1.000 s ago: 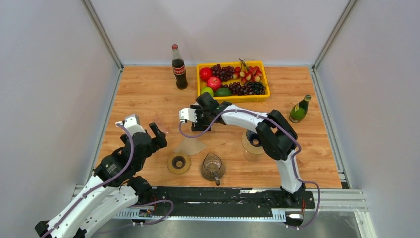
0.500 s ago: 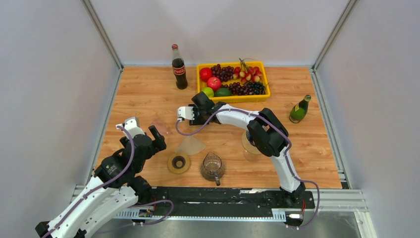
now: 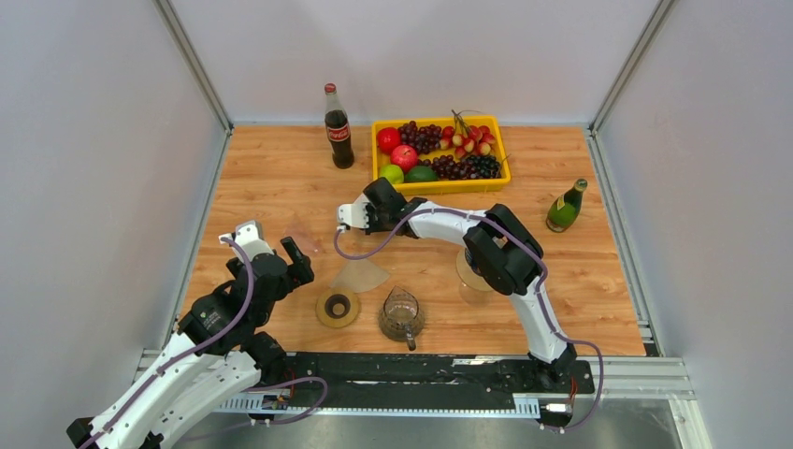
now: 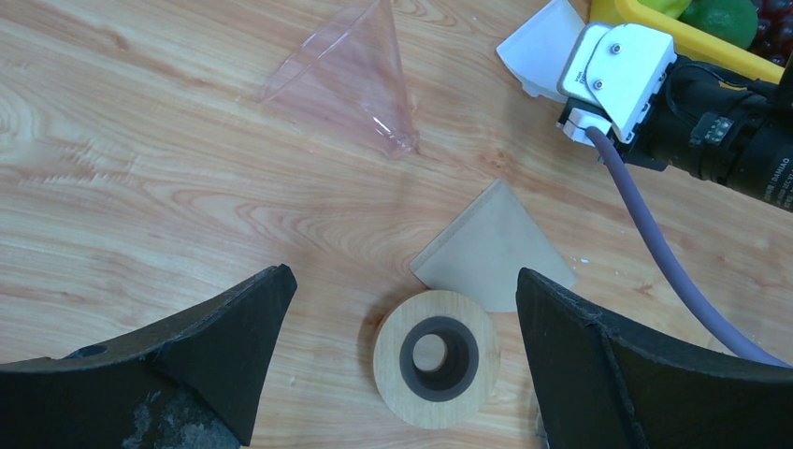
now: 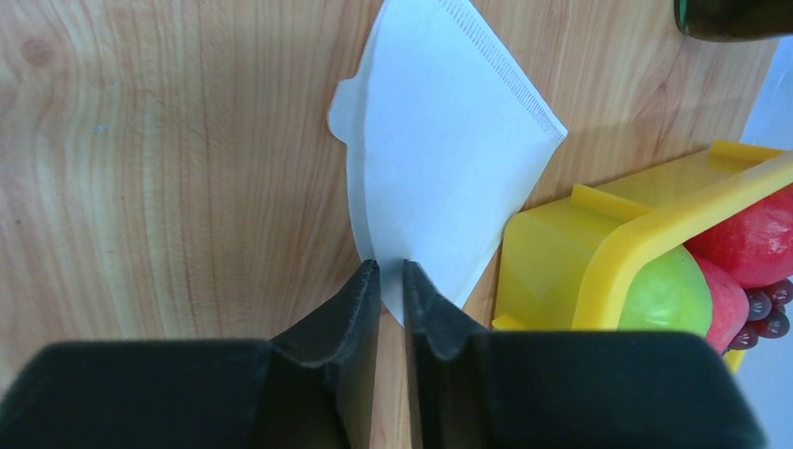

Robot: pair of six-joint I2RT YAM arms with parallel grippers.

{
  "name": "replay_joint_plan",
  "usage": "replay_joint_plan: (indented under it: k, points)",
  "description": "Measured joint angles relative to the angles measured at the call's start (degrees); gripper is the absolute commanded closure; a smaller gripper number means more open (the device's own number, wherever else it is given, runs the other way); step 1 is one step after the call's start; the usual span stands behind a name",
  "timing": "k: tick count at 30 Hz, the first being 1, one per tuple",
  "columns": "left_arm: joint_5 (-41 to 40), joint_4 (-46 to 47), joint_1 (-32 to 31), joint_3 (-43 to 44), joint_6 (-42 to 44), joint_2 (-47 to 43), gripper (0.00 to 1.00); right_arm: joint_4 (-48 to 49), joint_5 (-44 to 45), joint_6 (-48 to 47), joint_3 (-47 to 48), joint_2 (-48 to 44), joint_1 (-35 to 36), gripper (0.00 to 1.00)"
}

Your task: Place the coffee filter in the dripper

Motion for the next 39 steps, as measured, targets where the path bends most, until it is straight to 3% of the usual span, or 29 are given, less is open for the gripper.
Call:
replay_joint_plan:
  k: [3, 17, 29, 39]
  points:
    - [0.0, 0.0, 0.0, 0.0, 0.0, 0.0, 0.0, 1.31, 0.48, 0.24, -0.79, 0.0, 0.02, 1.0]
    - [0.04, -0.04, 0.0, -0.42, -0.04, -0.17, 0.0, 14.25, 4.79, 4.44, -7.23, -0.79, 0.9, 1.0]
    - [1.38, 0.59, 0.0, -0.81, -0.04, -2.14, 0.0, 29.22, 11.19, 9.9, -21.14, -13.46, 3.13, 1.0]
    - [7.52, 7.06, 0.0, -2.1, 1.31, -2.51, 0.0, 30.12, 15.26, 17.57, -24.06, -19.65, 6.36, 1.0]
